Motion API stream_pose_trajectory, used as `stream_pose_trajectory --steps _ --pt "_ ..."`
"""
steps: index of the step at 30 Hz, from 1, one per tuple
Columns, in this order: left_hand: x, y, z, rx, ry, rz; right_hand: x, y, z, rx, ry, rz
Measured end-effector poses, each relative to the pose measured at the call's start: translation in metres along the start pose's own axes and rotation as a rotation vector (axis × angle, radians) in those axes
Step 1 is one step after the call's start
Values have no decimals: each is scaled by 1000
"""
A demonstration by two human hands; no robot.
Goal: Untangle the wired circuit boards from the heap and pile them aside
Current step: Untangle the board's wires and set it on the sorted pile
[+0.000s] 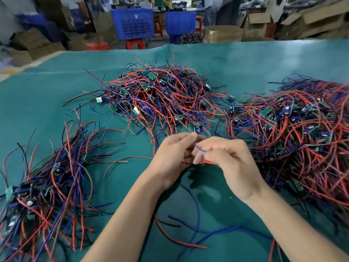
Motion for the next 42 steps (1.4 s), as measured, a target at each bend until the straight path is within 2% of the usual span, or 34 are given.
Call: stream_pose_trajectory --steps 2,5,8,12,15,22,26,30,32,36,38,39,42 --pt "0 -1 -2 -10 -17 -6 -2 0 0 -35 179 37" --pt "-4 -1 -3 -24 5 53 -4 3 -10 -166 288 59" --pt "-2 -1 -2 -38 13 58 9 7 -21 -266 330 -33" --pt "0 0 -3 -45 7 48 45 10 -29 -255 55 -278" --pt "2 0 -4 -53 24 39 57 9 -26 -214 -85 -340" --pt "-5 -2 -7 -95 76 106 44 14 -31 -284 -105 -112" --pt "-5 -2 -7 -86 86 104 37 12 -29 -367 100 66" --pt "-8 -3 -8 -109 131 109 49 13 -30 -317 46 -88" --pt "-8 -3 -8 -112 136 104 46 13 -30 -334 143 -134" --pt "-10 -2 -5 -98 87 124 57 14 -32 -427 743 -235" --pt "-14 -4 -5 -81 92 164 61 16 -29 -384 860 -213" --pt "-17 -5 -5 -65 88 186 60 16 -28 -358 785 -193" --pt "-22 -9 -4 6 62 231 53 13 -32 -324 305 -206"
Point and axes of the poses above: each hand's wrist, its own y-axis towards the middle knuckle, its own x-axis out of the back of the hand, z = x × y, the point moved 9 cm from there along y, towards the middle knuckle, and after that the axes turned 6 degrees about -x, right-handed, at the moved point
